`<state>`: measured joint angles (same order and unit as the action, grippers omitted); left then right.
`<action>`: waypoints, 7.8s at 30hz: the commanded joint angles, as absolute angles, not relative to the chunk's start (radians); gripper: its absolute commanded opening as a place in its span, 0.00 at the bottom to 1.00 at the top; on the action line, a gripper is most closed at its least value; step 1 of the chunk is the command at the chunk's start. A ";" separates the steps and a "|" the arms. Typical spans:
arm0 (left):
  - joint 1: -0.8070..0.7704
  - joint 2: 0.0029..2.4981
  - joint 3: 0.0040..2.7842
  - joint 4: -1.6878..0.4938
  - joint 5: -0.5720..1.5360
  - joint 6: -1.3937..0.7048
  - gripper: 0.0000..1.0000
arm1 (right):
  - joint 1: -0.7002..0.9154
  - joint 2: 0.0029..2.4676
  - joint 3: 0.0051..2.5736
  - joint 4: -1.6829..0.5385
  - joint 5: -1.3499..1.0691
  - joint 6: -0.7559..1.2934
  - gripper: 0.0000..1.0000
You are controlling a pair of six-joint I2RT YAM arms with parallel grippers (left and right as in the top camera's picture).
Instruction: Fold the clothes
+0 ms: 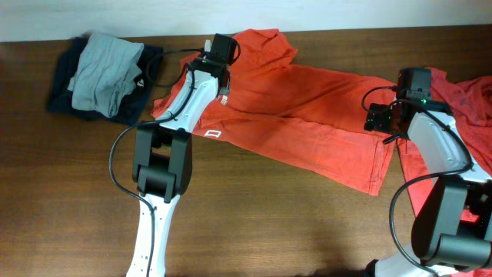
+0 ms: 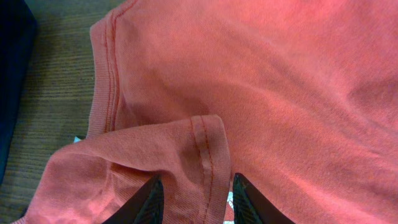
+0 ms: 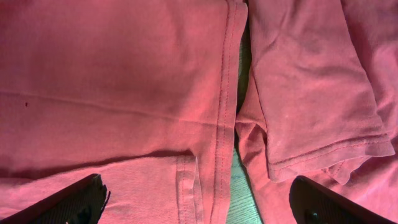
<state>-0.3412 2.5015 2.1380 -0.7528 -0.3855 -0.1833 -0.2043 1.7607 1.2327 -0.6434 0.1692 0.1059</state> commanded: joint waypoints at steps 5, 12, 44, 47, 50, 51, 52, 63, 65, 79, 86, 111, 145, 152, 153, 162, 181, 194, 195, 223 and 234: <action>-0.341 2.521 2.104 -0.756 -0.391 -0.189 0.36 | -0.204 1.736 1.251 -0.643 0.165 0.117 0.99; -0.341 2.521 2.101 -0.738 -0.481 -0.188 0.30 | -0.204 1.736 1.251 -0.643 0.165 0.117 0.99; -0.287 2.521 2.105 -0.551 -0.463 -0.241 0.01 | -0.204 1.736 1.251 -0.643 0.164 0.117 0.99; -0.283 2.521 2.105 -0.519 -0.408 -0.273 0.01 | -0.204 1.736 1.251 -0.643 0.165 0.118 0.99; -0.283 2.521 2.105 -0.480 -0.344 -0.277 0.01 | -0.204 1.736 1.251 -0.643 0.164 0.117 0.99; -0.283 2.521 2.105 -0.469 -0.328 -0.277 0.01 | -0.204 1.736 1.251 -0.643 0.165 0.117 0.99; -0.283 2.521 2.104 -0.458 -0.315 -0.278 0.01 | -0.204 1.736 1.251 -0.643 0.164 0.117 0.99; -0.271 2.521 2.105 -0.388 -0.310 -0.302 0.71 | -0.204 1.736 1.251 -0.643 0.165 0.117 0.99; -0.263 2.519 2.115 -0.387 -0.310 -0.300 0.98 | -0.204 1.736 1.251 -0.643 0.165 0.117 0.99; -0.192 2.307 2.447 -1.047 -0.203 -0.297 0.99 | -0.204 1.736 1.251 -0.643 0.164 0.117 0.99; -0.128 2.262 2.499 -1.325 0.064 -0.228 0.99 | -0.203 1.735 1.251 -0.506 -0.064 0.139 0.99; -0.010 2.276 2.491 -1.422 0.130 -0.074 0.99 | -0.216 1.708 1.247 -1.116 -0.028 0.389 0.98; -0.010 2.278 2.273 -1.269 0.070 -0.073 0.99 | -0.101 1.708 1.010 -0.960 0.159 0.559 0.68; -0.010 2.278 2.273 -1.267 0.070 -0.073 0.99 | -0.186 1.708 0.931 -0.843 -0.005 0.495 0.68; -0.010 2.278 2.273 -1.267 0.070 -0.073 0.99 | -0.191 1.708 0.916 -0.826 -0.007 0.495 0.68; -0.010 2.278 2.274 -1.268 0.061 -0.073 0.99 | -0.202 1.708 0.852 -0.763 0.013 0.464 0.10; -0.013 2.279 2.165 -1.269 0.180 -0.106 0.99 | -0.428 1.708 0.853 -0.730 0.087 0.311 0.04; -0.045 2.279 1.905 -1.214 0.176 -0.167 0.97 | -0.418 1.708 0.910 -0.733 0.078 0.292 0.14; -0.045 2.279 1.894 -1.205 0.175 -0.168 0.97 | -0.418 1.708 0.926 -0.753 0.078 0.292 0.16; -0.038 2.279 1.700 -1.229 -0.022 -0.292 0.26 | -0.418 1.708 1.204 -0.839 -0.167 0.208 0.44; -0.038 2.279 1.693 -1.433 -0.110 -0.382 0.31 | -0.400 1.708 1.204 -0.842 -0.192 0.159 0.44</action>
<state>-0.0444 2.2669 1.7100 -1.4101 -0.0734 -0.3424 -0.4103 1.7035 1.1820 -0.8387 -0.1761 0.1802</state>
